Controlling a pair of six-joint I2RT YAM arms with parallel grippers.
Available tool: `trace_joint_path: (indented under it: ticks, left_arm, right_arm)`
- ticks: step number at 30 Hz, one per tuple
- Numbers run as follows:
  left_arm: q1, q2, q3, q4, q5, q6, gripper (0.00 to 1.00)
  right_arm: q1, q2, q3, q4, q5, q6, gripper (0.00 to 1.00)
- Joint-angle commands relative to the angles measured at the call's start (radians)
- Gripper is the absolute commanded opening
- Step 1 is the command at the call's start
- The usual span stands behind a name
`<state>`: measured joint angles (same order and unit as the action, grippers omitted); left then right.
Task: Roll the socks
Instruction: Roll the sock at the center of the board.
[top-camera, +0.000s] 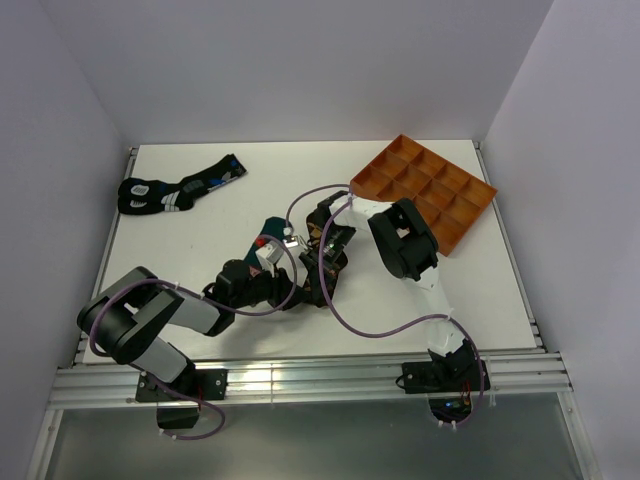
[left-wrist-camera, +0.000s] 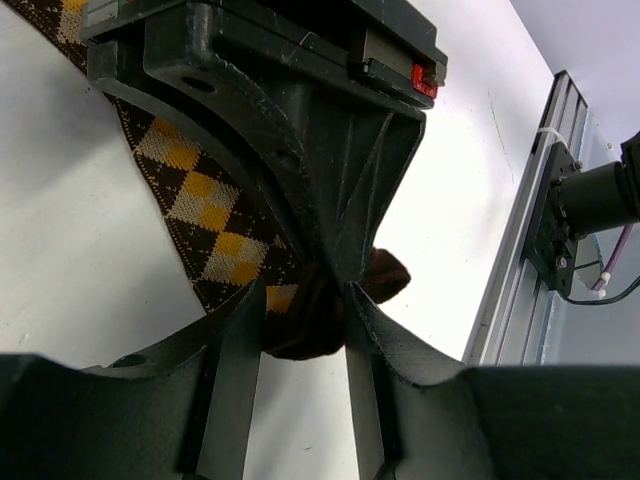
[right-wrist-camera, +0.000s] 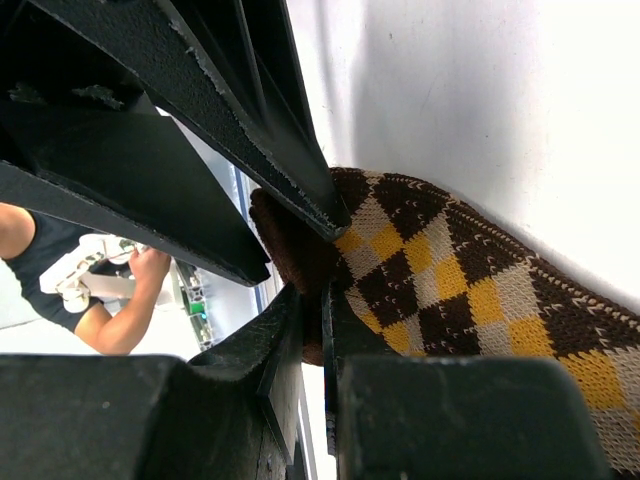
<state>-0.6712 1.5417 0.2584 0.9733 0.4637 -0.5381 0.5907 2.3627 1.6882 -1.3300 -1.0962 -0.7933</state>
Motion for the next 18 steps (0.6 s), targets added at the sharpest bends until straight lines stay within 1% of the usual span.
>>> trace_joint_path:
  ticks: [1, 5, 10, 12, 15, 18]
  left_arm:
    - [-0.007, -0.022, -0.004, 0.037, -0.005, 0.013, 0.42]
    - [-0.007, 0.001, -0.008, 0.06, -0.002, 0.006, 0.4]
    - [-0.007, -0.018, -0.036, 0.073, -0.026, 0.0, 0.4]
    - [-0.005, -0.047, -0.059, 0.073, -0.065, -0.003, 0.47]
    - [-0.007, -0.124, -0.077, 0.041, -0.114, -0.005, 0.52]
    - [-0.005, -0.212, -0.094, 0.009, -0.187, 0.0, 0.55]
  right_arm:
    - [-0.011, -0.014, 0.011, -0.063, -0.011, 0.003, 0.13]
    - [-0.011, -0.011, 0.013, -0.066, -0.014, 0.005, 0.13]
    - [-0.012, -0.016, 0.008, -0.066, -0.01, 0.005, 0.13]
    - [-0.011, -0.019, 0.007, -0.064, -0.01, 0.006, 0.13]
    - [-0.012, -0.019, 0.002, -0.061, -0.005, 0.005, 0.13]
    - [-0.012, -0.02, -0.004, -0.055, -0.002, 0.012, 0.13]
